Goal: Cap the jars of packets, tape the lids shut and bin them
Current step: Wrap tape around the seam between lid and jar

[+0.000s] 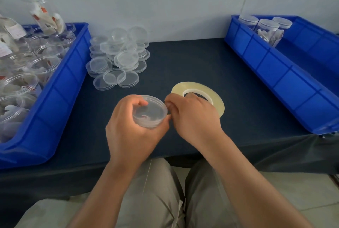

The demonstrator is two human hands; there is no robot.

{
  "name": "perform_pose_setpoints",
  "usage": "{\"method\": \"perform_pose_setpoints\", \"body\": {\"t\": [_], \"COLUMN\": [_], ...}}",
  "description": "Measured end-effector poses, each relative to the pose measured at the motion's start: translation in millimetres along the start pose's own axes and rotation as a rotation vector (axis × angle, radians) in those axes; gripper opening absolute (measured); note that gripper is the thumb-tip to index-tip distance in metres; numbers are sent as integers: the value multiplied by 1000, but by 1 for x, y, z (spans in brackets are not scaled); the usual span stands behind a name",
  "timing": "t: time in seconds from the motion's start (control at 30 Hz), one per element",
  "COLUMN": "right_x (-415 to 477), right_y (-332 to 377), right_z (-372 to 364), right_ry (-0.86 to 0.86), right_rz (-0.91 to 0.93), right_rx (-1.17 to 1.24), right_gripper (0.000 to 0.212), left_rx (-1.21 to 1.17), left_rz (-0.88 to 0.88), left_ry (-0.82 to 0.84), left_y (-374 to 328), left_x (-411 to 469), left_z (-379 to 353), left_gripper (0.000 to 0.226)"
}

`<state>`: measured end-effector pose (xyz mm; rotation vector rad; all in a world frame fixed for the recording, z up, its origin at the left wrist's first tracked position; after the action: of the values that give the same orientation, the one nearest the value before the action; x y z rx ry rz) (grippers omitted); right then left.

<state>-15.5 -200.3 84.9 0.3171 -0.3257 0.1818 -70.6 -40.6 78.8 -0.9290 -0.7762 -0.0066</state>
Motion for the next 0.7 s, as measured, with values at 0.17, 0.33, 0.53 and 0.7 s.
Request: {"method": "perform_pose_setpoints", "body": {"t": [0.17,0.33,0.53,0.7], "right_x": [39,13,-7,-10], "right_y": [-56,-53,-54,-53], "right_z": [-9,-43,-73,-78], "right_ry": [64,122,130,179], "right_rz": [-171,19,120,93], "right_rx": [-133,-149,-242,-291], "right_gripper": [17,27,53,53], "left_rx": [-438,-373,-341,-340], "left_rz": [104,346,356,334], "left_ry": [199,50,29,72], "left_y": [-43,-10,0,2], "left_x": [-35,-8,-4,4], "left_z": [-1,9,12,9], "left_gripper": [61,56,53,57]}}
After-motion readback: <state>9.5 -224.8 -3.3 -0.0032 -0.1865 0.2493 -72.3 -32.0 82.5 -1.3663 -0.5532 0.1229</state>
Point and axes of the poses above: each hand's wrist, its own x-axis towards the middle knuckle, its own z-axis out of the back of the hand, y = z × x, the point moved 2 cm from there along x, towards the middle knuckle, and after that the axes turned 6 degrees about -y, right-handed, at the moved point
